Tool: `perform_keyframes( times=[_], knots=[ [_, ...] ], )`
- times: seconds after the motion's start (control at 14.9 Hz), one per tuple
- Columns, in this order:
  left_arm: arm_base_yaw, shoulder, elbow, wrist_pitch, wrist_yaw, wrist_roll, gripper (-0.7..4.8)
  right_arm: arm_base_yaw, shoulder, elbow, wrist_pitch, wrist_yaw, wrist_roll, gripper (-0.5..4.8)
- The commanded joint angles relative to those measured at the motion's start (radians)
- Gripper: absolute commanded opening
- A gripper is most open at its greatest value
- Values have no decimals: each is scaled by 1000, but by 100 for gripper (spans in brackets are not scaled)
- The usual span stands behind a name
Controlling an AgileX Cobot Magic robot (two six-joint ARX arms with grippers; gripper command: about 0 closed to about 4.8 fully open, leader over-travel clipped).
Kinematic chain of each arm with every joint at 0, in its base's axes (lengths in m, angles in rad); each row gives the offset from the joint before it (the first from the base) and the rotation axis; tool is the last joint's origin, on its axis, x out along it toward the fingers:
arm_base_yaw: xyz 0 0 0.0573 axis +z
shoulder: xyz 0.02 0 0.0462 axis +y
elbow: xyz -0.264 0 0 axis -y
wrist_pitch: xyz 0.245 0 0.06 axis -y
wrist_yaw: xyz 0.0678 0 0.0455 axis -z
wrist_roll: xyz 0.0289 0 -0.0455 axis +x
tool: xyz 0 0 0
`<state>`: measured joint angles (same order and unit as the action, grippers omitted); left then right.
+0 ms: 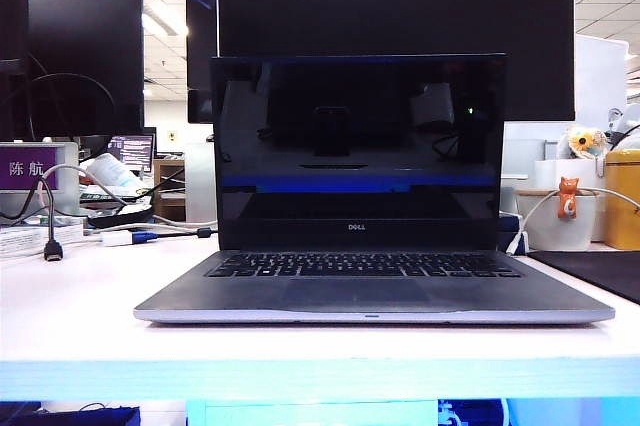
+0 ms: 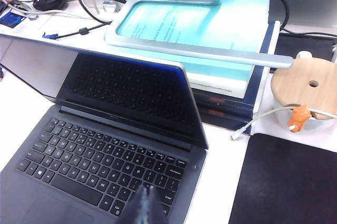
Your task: Close the lid of the gray laptop.
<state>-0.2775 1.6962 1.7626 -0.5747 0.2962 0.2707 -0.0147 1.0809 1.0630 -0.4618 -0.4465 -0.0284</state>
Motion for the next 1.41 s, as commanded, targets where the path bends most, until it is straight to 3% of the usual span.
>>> perform_keyframes(
  times=[0.07,0.2,0.27,0.33,0.54,0.74,0.87,1.07,1.41],
  knots=[
    [-13,75,69,-72,28,29,-5,1,-2,7,18,-10,-6,-2],
    [-43,115,69,-82,-39,34,-5,1,-2,7,25,-27,-6,-2],
    [-71,126,69,-84,-181,56,-5,2,-2,7,24,-27,-6,-2],
    [-94,135,69,-85,-261,87,-5,2,-2,7,24,-28,-6,-2],
    [-136,143,69,-164,-273,123,-5,2,-2,6,23,-28,-5,-2],
    [-151,143,69,-267,-247,122,-5,1,-2,6,16,-27,-6,-2],
    [-156,143,66,-459,-132,101,-5,2,-2,6,8,-27,-6,-2],
    [-157,143,66,-600,-23,68,-5,1,-2,1,-10,-27,-6,-2],
    [-164,141,59,-731,68,81,-5,1,11,-13,-8,-27,-6,-2]
  ],
)
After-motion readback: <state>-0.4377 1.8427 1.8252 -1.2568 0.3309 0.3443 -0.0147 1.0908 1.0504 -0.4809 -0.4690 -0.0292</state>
